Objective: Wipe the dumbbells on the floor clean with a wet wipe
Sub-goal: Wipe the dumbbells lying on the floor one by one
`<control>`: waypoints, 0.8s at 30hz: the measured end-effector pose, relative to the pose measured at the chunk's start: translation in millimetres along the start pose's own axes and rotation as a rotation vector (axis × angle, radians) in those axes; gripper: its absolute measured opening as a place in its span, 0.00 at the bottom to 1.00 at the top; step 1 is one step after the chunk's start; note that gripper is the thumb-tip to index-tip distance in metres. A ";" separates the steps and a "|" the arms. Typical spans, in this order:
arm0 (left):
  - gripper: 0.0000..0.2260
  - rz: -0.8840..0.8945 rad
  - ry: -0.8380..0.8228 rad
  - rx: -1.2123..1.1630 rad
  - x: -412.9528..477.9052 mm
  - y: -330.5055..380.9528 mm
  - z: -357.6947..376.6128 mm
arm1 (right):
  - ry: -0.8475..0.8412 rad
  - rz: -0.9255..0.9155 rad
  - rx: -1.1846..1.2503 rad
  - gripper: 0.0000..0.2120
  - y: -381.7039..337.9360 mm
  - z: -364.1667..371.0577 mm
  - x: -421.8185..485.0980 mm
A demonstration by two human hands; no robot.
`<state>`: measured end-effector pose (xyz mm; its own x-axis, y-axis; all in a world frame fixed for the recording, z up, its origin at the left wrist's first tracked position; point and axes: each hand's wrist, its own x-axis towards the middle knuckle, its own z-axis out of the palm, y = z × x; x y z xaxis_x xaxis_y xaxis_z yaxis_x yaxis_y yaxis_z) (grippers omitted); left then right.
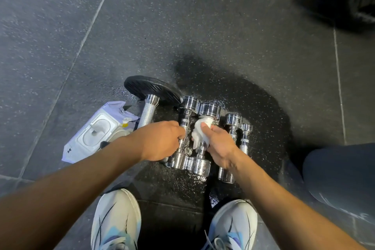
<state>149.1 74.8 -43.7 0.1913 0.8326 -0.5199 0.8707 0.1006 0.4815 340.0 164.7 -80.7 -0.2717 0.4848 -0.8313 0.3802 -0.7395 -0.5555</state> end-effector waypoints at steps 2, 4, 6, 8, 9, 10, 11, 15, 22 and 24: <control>0.17 0.006 0.006 -0.005 -0.1 -0.9 0.1 | -0.078 0.047 -0.019 0.18 7.2 -2.4 -8.6; 0.18 0.002 0.009 -0.014 -0.5 -1.1 -0.1 | -0.056 0.015 -0.333 0.23 12.4 -4.2 -16.9; 0.18 0.008 0.013 -0.014 -1.3 -0.8 -0.3 | 0.037 -0.096 -0.750 0.26 13.6 -4.0 -19.4; 0.17 0.023 0.010 0.009 -1.6 1.1 -0.4 | 0.170 -0.258 -0.934 0.27 12.2 -4.4 -18.1; 0.16 0.031 0.011 0.021 -2.1 2.0 -0.7 | 0.235 -0.359 -0.960 0.26 10.7 -4.1 -19.7; 0.16 0.034 0.017 0.024 -2.2 1.9 -0.8 | 0.275 -0.461 -0.942 0.22 9.8 -4.1 -22.5; 0.16 0.032 0.028 0.013 -2.1 1.7 -0.8 | 0.272 -0.551 -0.945 0.19 11.9 -4.5 -26.0; 0.15 0.029 0.049 -0.028 -1.9 2.6 -1.2 | 0.150 -0.646 -1.273 0.25 55.2 -10.9 -49.6; 0.13 0.014 0.016 -0.031 -1.1 -1.0 -1.8 | 0.161 -0.794 -1.425 0.27 112.0 -19.5 -83.2; 0.12 0.018 0.007 -0.016 -1.3 -0.9 -2.2 | 0.016 -0.933 -1.616 0.27 112.0 -17.2 -88.0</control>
<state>147.0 74.8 -41.9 0.2035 0.8378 -0.5066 0.8599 0.0945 0.5017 421.6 47.3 -70.1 -0.8564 0.4320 -0.2827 0.4996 0.8317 -0.2423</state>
